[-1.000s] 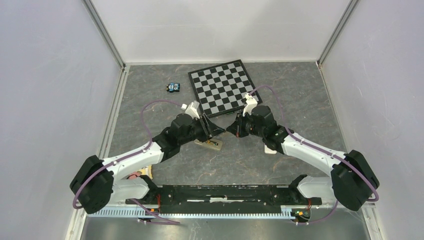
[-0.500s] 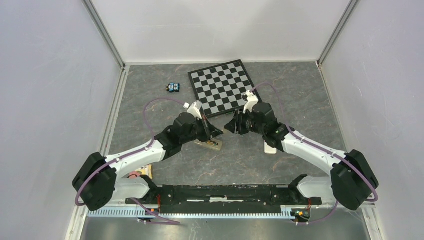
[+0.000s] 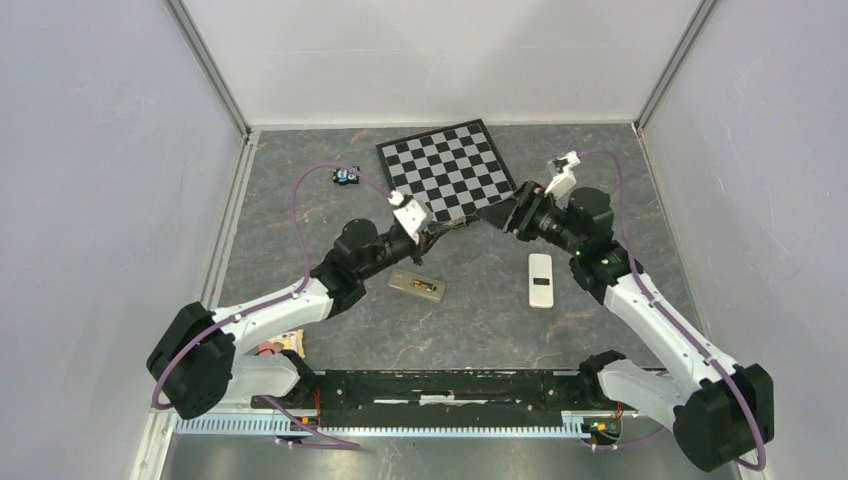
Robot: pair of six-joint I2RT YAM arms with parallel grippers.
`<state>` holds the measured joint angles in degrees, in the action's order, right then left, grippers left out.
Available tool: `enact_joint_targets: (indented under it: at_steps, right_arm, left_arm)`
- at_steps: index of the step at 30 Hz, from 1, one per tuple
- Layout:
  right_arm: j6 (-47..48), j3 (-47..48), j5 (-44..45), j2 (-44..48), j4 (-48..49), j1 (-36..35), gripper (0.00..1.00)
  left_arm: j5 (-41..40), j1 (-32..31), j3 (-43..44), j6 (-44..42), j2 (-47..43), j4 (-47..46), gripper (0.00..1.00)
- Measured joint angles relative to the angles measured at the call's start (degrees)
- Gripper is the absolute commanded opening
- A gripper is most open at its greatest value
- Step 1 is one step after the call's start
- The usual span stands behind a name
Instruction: Load the batteries into the remote control
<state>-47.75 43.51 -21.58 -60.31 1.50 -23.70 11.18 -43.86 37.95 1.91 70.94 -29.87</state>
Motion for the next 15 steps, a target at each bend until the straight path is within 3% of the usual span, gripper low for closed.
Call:
enact_joint_targets:
  at_steps: [9,15]
  right_arm:
    - [-17.77,-1.05,-8.57,1.79,8.63,2.45,0.71]
    - [-22.16,-1.22,-9.55,1.38,11.19,2.45,0.61]
  left_arm:
    - [8.79,-0.33,-2.34,-41.94,-0.04,-10.67,0.02]
    - [11.39,-0.42,-2.34,-56.72,-0.13,-12.72,0.02]
